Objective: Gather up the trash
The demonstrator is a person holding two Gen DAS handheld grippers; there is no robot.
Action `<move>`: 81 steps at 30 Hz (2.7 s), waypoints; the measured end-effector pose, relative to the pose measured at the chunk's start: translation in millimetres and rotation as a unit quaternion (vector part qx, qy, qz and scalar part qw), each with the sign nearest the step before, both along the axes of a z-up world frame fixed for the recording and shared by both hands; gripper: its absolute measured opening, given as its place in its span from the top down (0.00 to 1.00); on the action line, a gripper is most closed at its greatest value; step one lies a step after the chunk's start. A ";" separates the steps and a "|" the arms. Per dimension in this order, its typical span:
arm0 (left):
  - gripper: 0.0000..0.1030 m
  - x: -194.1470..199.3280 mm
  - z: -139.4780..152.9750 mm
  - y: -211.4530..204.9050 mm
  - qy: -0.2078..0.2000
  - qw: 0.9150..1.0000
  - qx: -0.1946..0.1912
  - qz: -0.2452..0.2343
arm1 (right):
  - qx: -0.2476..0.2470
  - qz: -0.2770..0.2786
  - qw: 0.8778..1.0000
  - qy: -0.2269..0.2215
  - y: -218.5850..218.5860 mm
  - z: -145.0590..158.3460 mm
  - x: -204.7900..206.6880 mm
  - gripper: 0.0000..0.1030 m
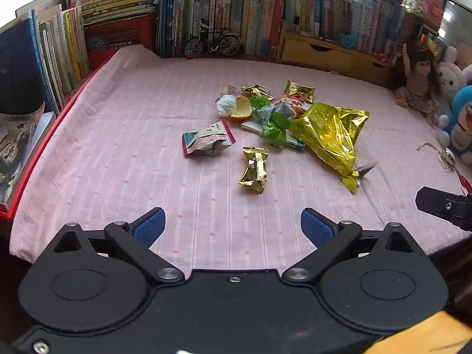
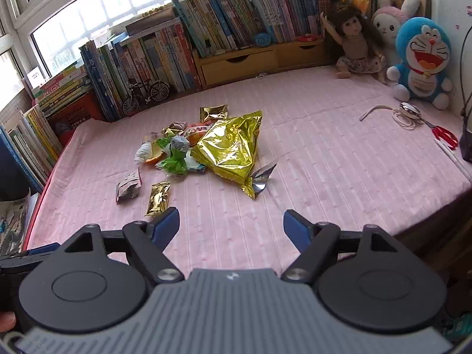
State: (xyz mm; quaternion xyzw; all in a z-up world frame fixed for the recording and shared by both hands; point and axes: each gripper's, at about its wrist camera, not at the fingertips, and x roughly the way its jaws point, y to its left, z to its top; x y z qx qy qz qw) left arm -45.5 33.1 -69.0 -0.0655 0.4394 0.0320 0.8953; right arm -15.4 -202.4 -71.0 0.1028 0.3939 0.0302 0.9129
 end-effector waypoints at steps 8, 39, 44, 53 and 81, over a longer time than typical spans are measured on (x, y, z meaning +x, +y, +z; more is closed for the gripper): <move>0.07 86.5 -42.2 -21.8 0.048 0.996 0.006 0.075 | -0.042 0.074 0.995 0.061 -29.5 -49.8 106.8 0.17; 0.63 175.8 -103.5 -51.7 0.139 0.988 0.018 0.060 | -0.047 0.196 0.967 0.153 -17.0 -121.0 195.0 0.48; 0.72 174.7 -100.1 -55.1 0.138 0.989 0.009 0.054 | -0.045 0.195 0.968 0.150 -19.5 -119.3 193.4 0.62; 0.74 164.0 -90.9 -55.3 0.129 0.990 0.003 0.060 | -0.033 0.205 0.967 0.149 -19.9 -115.5 185.5 0.82; 0.74 142.2 -84.0 -57.8 0.121 0.988 -0.005 0.097 | -0.089 0.277 0.950 0.111 2.1 -126.6 186.5 0.74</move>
